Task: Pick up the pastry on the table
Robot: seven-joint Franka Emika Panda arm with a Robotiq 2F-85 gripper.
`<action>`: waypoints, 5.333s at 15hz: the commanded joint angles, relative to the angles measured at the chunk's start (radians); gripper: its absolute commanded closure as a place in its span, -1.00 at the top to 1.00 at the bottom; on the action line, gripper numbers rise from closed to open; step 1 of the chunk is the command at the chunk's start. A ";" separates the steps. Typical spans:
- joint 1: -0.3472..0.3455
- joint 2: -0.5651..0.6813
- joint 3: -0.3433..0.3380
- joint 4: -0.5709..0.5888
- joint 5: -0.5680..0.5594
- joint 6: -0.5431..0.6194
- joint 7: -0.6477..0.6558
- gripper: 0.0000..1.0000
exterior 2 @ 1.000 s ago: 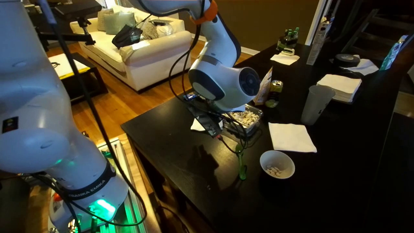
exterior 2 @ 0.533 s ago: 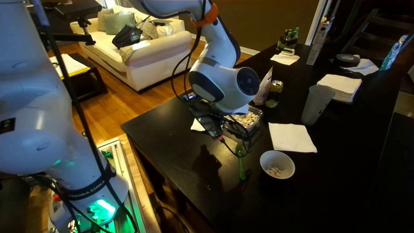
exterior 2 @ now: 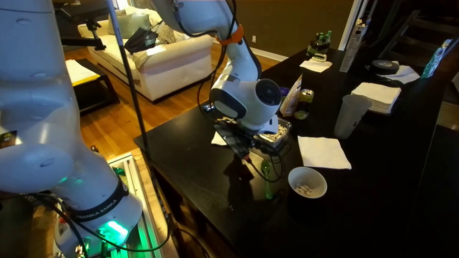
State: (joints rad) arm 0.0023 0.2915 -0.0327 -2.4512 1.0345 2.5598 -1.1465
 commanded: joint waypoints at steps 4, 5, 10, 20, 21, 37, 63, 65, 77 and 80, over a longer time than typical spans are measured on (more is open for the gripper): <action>0.016 0.099 0.032 0.066 0.060 0.171 -0.002 -1.00; 0.019 0.111 0.034 0.071 0.056 0.192 0.000 -1.00; 0.018 0.151 0.049 0.088 0.040 0.168 0.020 -1.00; -0.090 0.099 0.111 0.112 0.127 -0.155 -0.034 -1.00; -0.091 0.099 0.107 0.116 0.142 -0.164 -0.041 -1.00; -0.017 0.109 0.115 0.134 0.144 -0.263 -0.074 0.48; -0.003 -0.092 0.031 -0.074 -0.008 0.109 0.353 1.00; 0.009 -0.073 0.013 -0.081 -0.047 0.185 0.413 1.00; 0.067 0.086 0.020 0.012 -0.157 0.346 0.498 1.00; 0.068 0.095 0.028 0.035 -0.151 0.340 0.487 1.00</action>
State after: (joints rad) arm 0.0663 0.3650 -0.0110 -2.4477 0.8872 2.8976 -0.6567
